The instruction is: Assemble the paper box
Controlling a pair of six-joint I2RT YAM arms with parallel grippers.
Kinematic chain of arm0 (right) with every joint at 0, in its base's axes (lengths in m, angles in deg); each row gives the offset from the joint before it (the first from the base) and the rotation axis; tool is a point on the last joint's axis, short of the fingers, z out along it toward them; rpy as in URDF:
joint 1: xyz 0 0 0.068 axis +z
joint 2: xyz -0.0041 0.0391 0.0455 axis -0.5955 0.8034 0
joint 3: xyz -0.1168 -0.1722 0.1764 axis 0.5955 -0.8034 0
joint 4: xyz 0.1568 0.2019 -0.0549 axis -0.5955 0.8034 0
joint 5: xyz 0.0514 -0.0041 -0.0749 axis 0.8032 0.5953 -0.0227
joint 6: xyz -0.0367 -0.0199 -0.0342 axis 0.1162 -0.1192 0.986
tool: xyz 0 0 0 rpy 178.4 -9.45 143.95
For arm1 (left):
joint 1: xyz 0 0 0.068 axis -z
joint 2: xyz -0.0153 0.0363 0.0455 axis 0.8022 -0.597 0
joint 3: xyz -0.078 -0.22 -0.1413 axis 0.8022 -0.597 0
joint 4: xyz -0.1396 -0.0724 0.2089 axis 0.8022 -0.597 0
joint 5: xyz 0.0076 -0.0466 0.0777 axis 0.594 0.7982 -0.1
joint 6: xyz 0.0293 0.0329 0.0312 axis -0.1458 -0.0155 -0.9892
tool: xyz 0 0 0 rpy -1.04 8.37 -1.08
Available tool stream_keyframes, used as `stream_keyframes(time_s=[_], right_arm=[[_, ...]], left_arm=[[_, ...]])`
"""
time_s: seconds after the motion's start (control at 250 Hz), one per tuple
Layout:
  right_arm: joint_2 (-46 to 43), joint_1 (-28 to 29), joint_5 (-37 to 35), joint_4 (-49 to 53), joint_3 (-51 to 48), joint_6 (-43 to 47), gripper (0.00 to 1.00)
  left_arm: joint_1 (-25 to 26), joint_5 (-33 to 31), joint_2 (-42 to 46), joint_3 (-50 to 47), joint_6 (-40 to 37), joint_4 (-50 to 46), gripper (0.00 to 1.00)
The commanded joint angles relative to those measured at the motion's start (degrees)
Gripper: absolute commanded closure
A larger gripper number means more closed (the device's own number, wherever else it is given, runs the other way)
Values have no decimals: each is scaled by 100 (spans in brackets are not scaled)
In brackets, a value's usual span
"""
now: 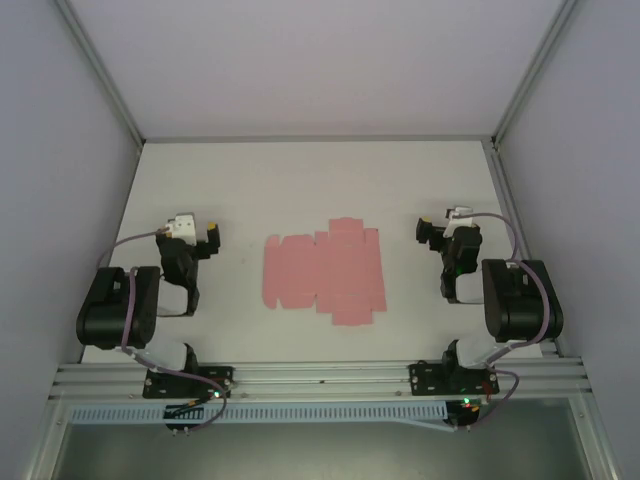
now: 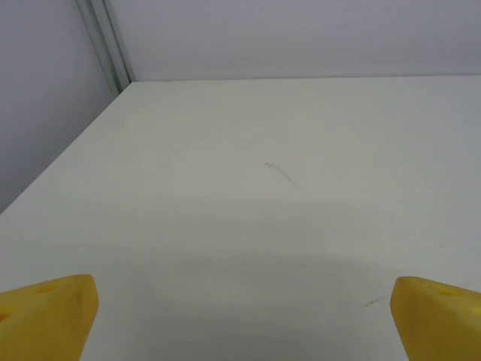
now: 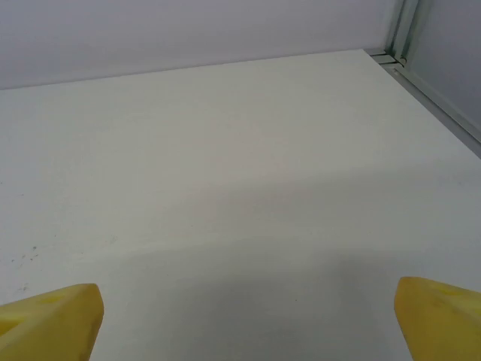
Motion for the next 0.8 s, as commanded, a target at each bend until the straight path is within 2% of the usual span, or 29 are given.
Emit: stream_keyframes(time_s=[0.0, 0.655, 0.795], right_arm=[[-15, 16, 33, -65, 55, -17, 0], [-28, 20, 76, -100, 37, -1, 0], [-286, 19, -35, 349, 173, -34, 0]], left_arm=[[18, 97, 19, 123, -138, 181, 1], [24, 115, 46, 127, -138, 179, 0], [20, 65, 455, 546, -111, -914, 0]])
